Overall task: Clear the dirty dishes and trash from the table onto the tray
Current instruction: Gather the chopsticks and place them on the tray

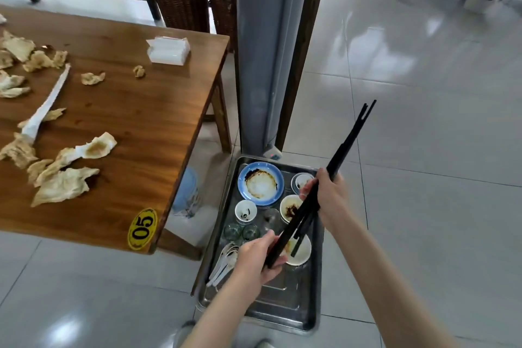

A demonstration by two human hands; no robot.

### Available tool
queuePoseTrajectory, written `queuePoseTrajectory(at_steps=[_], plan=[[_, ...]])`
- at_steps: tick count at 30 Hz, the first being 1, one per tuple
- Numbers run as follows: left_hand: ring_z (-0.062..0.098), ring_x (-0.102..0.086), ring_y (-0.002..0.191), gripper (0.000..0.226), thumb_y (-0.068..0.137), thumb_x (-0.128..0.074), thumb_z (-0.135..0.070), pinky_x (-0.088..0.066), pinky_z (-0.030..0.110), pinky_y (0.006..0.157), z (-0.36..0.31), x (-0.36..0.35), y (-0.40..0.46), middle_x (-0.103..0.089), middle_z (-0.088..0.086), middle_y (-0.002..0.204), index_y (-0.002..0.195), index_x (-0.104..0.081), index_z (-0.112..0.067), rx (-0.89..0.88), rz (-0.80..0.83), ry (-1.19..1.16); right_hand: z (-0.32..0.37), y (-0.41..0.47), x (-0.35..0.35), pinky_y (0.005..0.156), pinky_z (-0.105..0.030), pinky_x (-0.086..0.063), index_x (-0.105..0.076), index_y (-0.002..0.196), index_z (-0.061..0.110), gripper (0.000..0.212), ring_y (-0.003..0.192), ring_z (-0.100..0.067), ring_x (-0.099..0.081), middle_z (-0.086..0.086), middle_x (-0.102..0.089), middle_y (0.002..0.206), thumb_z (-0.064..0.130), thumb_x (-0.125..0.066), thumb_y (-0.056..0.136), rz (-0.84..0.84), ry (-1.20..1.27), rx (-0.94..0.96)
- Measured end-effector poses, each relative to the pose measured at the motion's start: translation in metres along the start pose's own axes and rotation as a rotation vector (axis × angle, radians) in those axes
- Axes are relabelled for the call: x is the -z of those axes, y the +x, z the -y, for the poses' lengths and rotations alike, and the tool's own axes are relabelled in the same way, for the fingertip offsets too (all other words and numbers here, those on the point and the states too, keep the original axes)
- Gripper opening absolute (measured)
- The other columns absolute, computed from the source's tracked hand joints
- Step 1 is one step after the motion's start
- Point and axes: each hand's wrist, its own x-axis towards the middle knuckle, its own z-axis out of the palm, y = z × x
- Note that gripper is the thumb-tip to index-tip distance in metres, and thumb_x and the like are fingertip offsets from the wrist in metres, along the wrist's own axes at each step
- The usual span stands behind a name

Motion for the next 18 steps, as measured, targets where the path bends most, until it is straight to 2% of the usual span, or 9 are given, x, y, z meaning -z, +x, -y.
queuePoseTrajectory(at_steps=[3, 6, 8, 11, 16, 18], plan=[[0.028, -0.066, 0.091, 0.035, 0.098, -0.045, -0.034, -0.046, 0.034, 0.07, 0.006, -0.01, 0.015, -0.07, 0.014, 0.101, 0.098, -0.068, -0.007, 0.078, -0.022, -0.127, -0.009, 0.002, 0.0, 0.053, -0.032, -0.051, -0.047, 0.082, 0.013, 0.016, 0.042, -0.013, -0.045, 0.003, -0.047, 0.047, 0.018, -0.044, 0.097, 0.024, 0.13, 0.027], [0.029, -0.067, 0.09, 0.039, 0.1, -0.038, -0.035, -0.042, 0.04, 0.08, 0.01, -0.02, 0.026, -0.069, 0.014, 0.104, 0.099, -0.065, -0.007, 0.124, -0.004, -0.218, -0.021, 0.002, 0.001, 0.053, -0.031, -0.048, -0.049, 0.079, 0.016, 0.017, 0.04, -0.011, -0.04, 0.006, -0.044, 0.047, 0.021, -0.052, 0.095, 0.015, 0.14, 0.094], [0.03, -0.067, 0.086, 0.039, 0.101, -0.037, -0.034, -0.045, 0.038, 0.075, 0.012, -0.026, 0.033, -0.069, 0.017, 0.104, 0.096, -0.063, -0.006, 0.142, -0.002, -0.25, -0.029, 0.002, 0.003, 0.055, -0.032, -0.048, -0.051, 0.079, 0.016, 0.017, 0.039, -0.011, -0.04, 0.007, -0.044, 0.045, 0.024, -0.056, 0.093, 0.009, 0.134, 0.121], [0.03, -0.067, 0.077, 0.036, 0.101, -0.037, -0.031, -0.047, 0.035, 0.063, 0.016, -0.03, 0.043, -0.068, 0.019, 0.101, 0.093, -0.061, -0.005, 0.155, -0.018, -0.274, -0.038, 0.004, 0.008, 0.051, -0.029, -0.046, -0.054, 0.076, 0.015, 0.02, 0.038, -0.012, -0.041, 0.007, -0.046, 0.044, 0.026, -0.063, 0.089, -0.006, 0.162, 0.131], [0.033, -0.067, 0.078, 0.035, 0.101, -0.038, -0.029, -0.049, 0.036, 0.062, 0.019, -0.03, 0.055, -0.07, 0.02, 0.089, 0.092, -0.06, -0.004, 0.163, -0.018, -0.38, -0.045, 0.003, 0.01, 0.05, -0.025, -0.047, -0.06, 0.072, 0.015, 0.022, 0.041, -0.01, -0.048, 0.007, -0.053, 0.046, 0.031, -0.069, 0.083, -0.033, 0.191, 0.099], [0.031, -0.069, 0.07, 0.034, 0.101, -0.038, -0.029, -0.05, 0.036, 0.06, 0.02, -0.032, 0.057, -0.072, 0.018, 0.08, 0.093, -0.06, -0.005, 0.163, -0.008, -0.389, -0.045, 0.001, 0.009, 0.051, -0.024, -0.048, -0.06, 0.07, 0.015, 0.023, 0.042, -0.009, -0.049, 0.007, -0.055, 0.047, 0.032, -0.069, 0.083, -0.044, 0.211, 0.095]])
